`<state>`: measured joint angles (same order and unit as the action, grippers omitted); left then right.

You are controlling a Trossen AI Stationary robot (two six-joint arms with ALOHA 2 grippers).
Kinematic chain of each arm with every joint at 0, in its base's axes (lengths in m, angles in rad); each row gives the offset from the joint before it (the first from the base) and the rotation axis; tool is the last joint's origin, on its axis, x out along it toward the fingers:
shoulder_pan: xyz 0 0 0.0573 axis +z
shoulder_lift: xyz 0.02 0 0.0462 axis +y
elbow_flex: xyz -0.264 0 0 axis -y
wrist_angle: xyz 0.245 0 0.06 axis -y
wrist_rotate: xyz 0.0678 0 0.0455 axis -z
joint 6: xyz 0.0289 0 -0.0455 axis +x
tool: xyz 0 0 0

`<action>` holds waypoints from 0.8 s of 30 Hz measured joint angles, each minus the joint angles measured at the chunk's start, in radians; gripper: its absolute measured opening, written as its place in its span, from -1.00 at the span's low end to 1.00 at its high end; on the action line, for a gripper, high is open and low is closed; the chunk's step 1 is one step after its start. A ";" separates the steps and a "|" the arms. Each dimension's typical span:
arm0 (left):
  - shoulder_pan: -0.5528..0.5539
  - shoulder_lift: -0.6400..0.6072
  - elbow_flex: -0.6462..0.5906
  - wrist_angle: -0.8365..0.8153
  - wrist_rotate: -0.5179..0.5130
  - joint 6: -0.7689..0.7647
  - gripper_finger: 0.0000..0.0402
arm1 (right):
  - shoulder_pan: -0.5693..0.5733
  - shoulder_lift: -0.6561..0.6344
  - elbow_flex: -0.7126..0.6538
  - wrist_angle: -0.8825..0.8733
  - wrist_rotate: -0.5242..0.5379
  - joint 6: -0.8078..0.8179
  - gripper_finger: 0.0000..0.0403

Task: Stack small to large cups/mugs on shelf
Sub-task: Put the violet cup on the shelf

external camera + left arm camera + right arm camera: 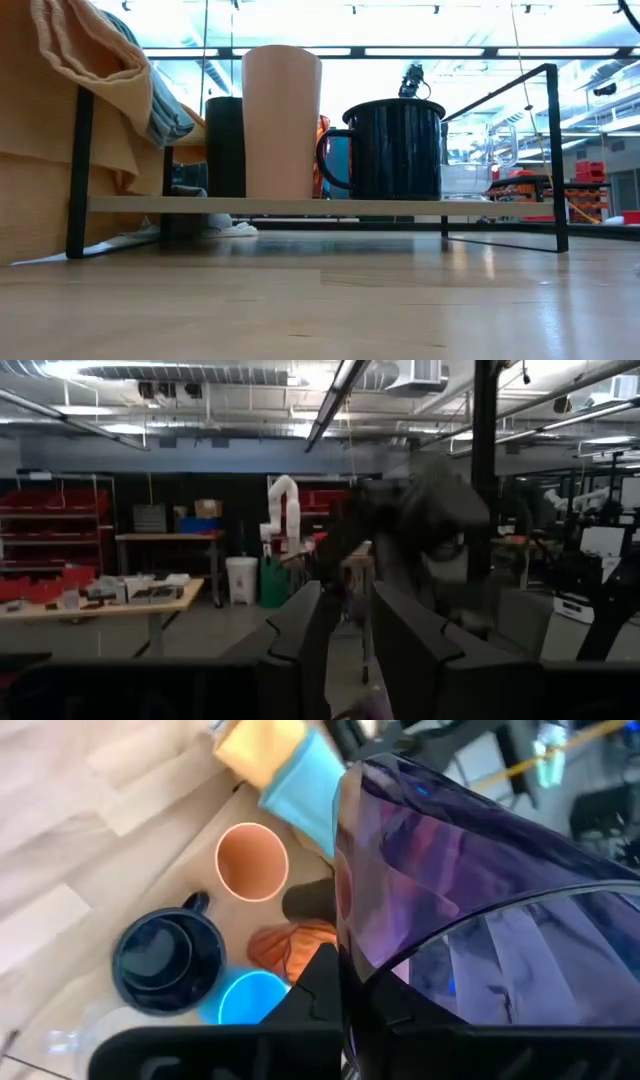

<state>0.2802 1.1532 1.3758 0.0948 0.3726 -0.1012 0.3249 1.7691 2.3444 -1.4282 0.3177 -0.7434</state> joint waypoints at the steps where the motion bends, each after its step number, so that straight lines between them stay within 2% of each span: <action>1: 0.000 -0.018 0.000 -0.012 0.000 0.000 -0.53 | -0.011 0.017 0.000 0.007 -0.008 -0.024 -0.98; 6: 0.000 -0.089 0.000 -0.083 0.000 0.001 -0.55 | -0.053 0.100 0.000 0.071 -0.055 -0.119 -0.98; 12: -0.006 -0.141 0.000 -0.252 0.000 -0.018 -0.53 | -0.092 0.194 0.000 0.136 -0.065 -0.192 -0.98; 19: -0.006 -0.162 0.000 -0.389 -0.001 -0.023 -0.52 | -0.121 0.278 -0.001 0.137 -0.065 -0.196 -0.98; 24: -0.006 -0.166 0.000 -0.426 -0.001 -0.018 -0.53 | -0.120 0.301 -0.001 0.137 -0.067 -0.194 -0.98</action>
<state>0.2745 0.9871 1.3754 -0.3309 0.3714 -0.1191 0.2047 2.0705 2.3436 -1.2910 0.2511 -0.9373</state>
